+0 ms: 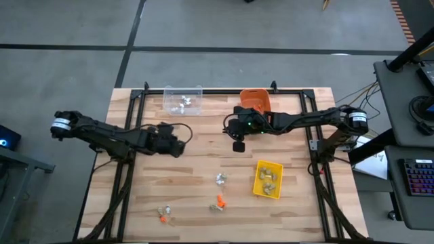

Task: Sort Halloween decoration
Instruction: Put the gray skull toy into the yellow bin

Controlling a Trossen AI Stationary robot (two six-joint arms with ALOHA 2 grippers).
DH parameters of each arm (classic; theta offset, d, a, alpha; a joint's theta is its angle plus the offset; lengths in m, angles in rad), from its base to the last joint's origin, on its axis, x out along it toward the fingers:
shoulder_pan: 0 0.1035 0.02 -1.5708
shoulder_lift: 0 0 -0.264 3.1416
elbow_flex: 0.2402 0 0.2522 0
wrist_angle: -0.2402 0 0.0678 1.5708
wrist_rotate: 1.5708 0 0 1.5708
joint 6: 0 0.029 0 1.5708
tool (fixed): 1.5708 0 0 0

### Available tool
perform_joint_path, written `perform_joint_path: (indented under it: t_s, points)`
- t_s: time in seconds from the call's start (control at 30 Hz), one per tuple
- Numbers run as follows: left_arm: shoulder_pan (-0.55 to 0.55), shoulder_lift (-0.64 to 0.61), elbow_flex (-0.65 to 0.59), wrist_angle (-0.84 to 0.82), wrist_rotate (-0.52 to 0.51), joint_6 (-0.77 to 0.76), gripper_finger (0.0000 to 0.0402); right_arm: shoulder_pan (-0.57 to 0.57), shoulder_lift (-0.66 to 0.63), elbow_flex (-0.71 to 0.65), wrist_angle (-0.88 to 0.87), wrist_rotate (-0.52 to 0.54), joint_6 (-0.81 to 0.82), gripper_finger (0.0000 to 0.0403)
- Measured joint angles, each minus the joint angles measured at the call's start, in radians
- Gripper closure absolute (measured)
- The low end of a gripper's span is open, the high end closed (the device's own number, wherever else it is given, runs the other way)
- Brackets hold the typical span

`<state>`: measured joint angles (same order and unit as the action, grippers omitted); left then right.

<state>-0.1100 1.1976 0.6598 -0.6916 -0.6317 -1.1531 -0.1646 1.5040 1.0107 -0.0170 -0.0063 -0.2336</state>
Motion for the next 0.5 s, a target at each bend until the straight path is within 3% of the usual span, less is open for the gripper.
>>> perform_joint_path:
  t_s: [0.23,0.5]
  points:
    - [0.075,0.008,0.0,-0.115,0.027,0.06,0.0326,0.0,0.0,0.01,0.001,0.0,0.004,0.0374]
    - [0.346,0.009,0.0,-0.079,0.284,0.397,0.0326,0.0,0.0,0.037,0.001,0.0,0.005,0.0374]
